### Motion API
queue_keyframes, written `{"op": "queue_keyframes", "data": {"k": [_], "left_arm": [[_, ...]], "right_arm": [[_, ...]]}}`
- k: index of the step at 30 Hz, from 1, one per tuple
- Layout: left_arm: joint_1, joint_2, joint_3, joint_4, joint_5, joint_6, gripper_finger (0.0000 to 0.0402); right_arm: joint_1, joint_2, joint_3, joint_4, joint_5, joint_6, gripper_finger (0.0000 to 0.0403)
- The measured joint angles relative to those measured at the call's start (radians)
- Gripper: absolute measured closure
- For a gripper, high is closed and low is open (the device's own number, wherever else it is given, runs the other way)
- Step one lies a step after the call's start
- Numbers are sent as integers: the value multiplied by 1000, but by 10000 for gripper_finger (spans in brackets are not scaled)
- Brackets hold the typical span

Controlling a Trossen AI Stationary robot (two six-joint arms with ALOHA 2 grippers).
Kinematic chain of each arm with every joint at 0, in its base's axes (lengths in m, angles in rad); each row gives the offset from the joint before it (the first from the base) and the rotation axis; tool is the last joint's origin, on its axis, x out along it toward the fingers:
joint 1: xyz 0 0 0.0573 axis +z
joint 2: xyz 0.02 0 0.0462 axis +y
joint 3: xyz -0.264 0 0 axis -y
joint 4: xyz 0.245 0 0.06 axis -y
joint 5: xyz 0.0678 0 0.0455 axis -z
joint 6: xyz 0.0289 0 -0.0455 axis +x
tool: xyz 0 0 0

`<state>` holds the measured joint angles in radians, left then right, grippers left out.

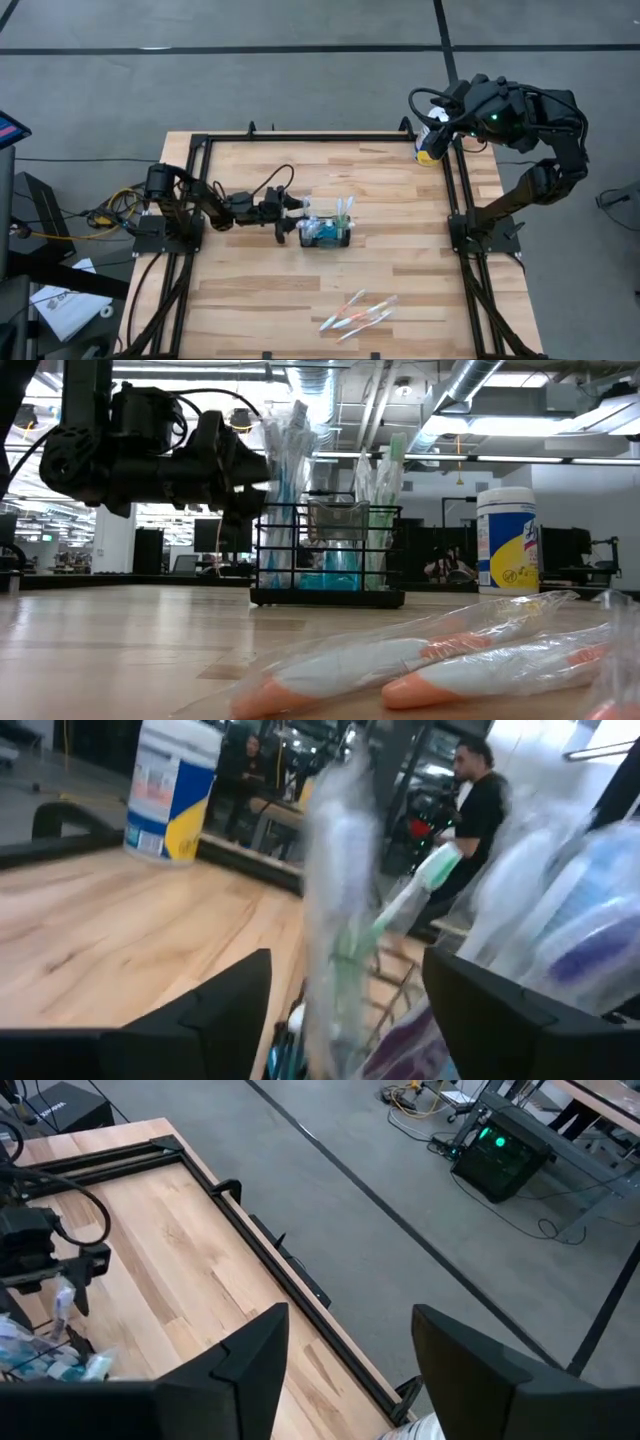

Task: Pick & Place toothbrushing station
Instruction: Put the purple toothbrush into the black wire organizer, then put the orange toothbrush into the black wire organizer

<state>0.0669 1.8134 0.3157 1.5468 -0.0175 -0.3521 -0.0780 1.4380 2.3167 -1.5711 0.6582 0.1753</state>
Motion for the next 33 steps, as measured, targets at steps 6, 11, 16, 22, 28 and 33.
{"op": "queue_keyframes", "data": {"k": [6,11,16,22,28,33], "left_arm": [[41,-89,0,-5,21,22,140],[102,-169,0,-79,75,18,141],[159,-234,0,-114,96,37,142],[238,-375,38,-126,210,-76,143],[182,-602,316,-768,359,-44,177],[149,-672,659,-1314,367,140,201]], "right_arm": [[-1,0,0,0,0,-2,199],[-2,0,0,0,0,-2,194],[-4,0,0,10,1,-2,188],[-3,0,0,50,-1,1,188],[11,7,1,49,-146,134,188],[110,33,-34,10,-379,255,188]]}}
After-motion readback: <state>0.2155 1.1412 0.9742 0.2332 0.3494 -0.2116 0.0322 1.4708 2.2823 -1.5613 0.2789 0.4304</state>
